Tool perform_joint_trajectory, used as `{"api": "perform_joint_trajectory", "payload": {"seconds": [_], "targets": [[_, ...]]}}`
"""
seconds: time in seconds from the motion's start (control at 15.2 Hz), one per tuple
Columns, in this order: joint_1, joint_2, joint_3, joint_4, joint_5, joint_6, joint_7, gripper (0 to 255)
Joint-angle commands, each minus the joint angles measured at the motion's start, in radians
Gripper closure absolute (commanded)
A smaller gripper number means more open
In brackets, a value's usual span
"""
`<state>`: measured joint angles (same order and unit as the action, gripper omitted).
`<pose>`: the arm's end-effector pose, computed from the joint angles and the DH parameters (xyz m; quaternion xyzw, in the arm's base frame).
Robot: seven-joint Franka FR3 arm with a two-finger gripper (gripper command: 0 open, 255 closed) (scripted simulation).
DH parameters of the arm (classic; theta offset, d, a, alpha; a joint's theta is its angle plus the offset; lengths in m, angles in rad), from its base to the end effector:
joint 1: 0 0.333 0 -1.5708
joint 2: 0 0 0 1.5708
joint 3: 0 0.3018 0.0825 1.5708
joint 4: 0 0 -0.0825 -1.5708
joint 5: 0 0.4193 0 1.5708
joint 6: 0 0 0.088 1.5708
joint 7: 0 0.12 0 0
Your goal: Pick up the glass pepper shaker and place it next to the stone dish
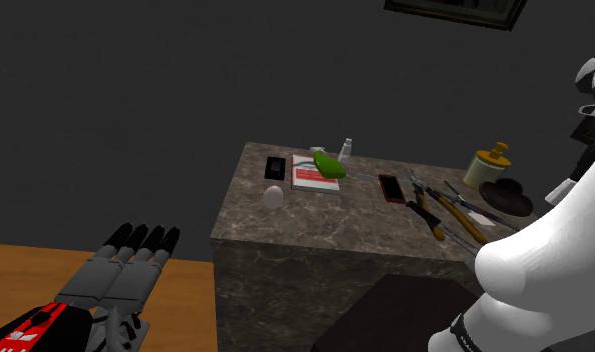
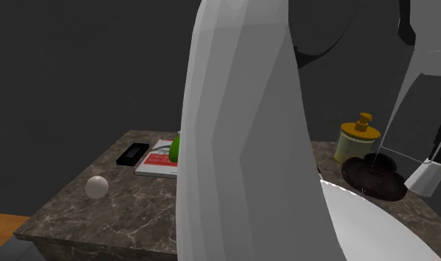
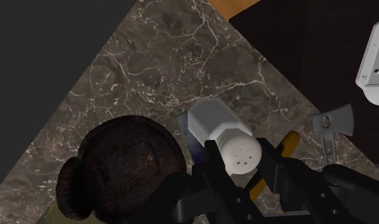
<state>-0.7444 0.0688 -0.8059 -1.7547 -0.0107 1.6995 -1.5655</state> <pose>0.0194 -0.5988 0.4861 -0.9982 -0.0079 0.0307 0.0510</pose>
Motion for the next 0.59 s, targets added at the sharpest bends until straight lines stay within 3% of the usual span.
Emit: {"api": "perform_joint_trajectory", "payload": {"seconds": [0.0,0.53], "targets": [[-0.001,0.002,0.0,-0.024,0.001,0.026,-0.001,255],[-0.003,0.02,0.0,-0.116,0.015,0.131,-0.006,255]]}}
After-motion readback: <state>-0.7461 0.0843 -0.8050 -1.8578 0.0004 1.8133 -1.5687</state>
